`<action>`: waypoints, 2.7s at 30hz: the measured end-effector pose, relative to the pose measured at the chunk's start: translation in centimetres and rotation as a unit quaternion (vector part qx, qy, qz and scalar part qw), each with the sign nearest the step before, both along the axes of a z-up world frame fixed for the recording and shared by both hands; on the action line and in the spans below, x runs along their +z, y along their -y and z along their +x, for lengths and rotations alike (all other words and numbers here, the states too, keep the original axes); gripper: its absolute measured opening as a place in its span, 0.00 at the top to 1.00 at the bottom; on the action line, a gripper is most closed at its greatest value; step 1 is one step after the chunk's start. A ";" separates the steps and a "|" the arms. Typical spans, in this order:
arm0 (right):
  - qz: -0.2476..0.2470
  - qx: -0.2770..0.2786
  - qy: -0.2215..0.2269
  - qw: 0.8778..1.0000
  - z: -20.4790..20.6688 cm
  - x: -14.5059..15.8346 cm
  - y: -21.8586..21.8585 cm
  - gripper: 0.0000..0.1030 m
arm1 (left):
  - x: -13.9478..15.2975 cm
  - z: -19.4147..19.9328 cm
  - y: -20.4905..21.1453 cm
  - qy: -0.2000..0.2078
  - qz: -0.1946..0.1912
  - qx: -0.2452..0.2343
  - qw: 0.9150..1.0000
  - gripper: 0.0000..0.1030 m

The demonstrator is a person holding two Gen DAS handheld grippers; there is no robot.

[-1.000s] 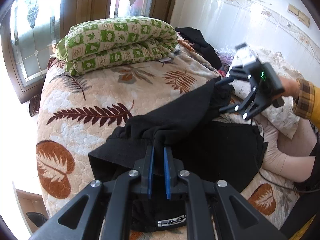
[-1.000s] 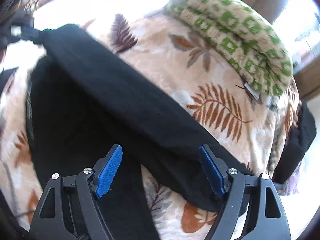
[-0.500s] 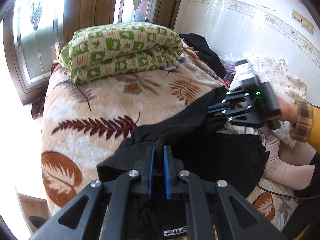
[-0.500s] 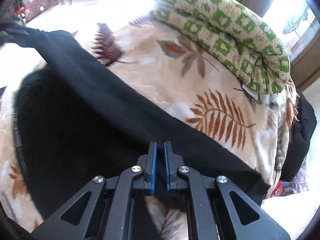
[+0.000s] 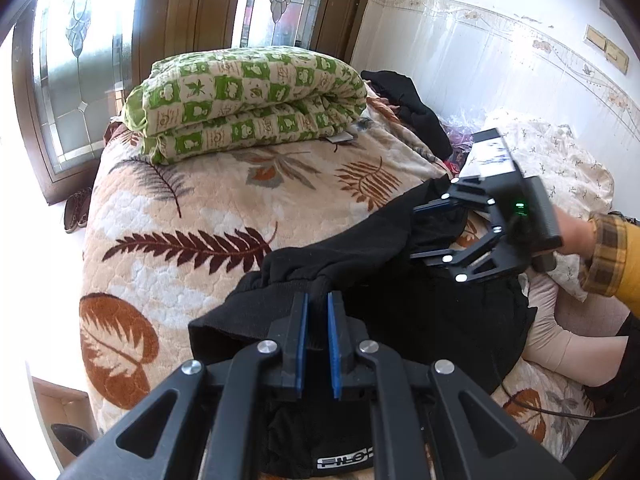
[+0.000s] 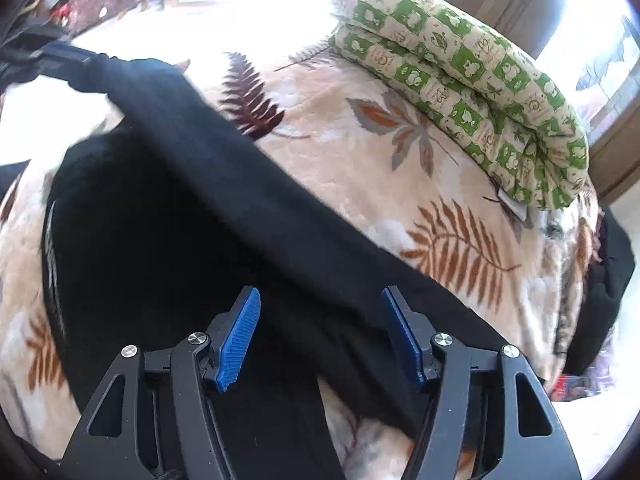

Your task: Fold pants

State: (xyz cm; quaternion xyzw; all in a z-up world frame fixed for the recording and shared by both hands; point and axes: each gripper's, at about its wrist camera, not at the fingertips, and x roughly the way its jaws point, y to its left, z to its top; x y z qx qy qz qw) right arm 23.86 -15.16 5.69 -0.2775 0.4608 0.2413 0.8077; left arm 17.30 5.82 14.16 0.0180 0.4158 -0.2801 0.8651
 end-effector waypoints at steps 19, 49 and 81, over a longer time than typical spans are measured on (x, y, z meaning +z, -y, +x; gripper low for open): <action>0.038 0.039 -0.010 0.998 -6.9 4.1 -2.3 0.92 | 0.1 -2.7 -1.9 0.004 0.019 -0.017 1.000 0.90; 0.002 -0.058 0.063 0.996 -6.1 3.6 -1.8 0.92 | 0.1 -5.5 -4.1 0.006 0.000 0.004 1.000 0.90; 0.144 -0.122 -0.102 0.977 -15.6 -2.8 -3.0 0.73 | -9.9 -6.1 -0.3 -0.100 0.114 0.008 0.988 0.90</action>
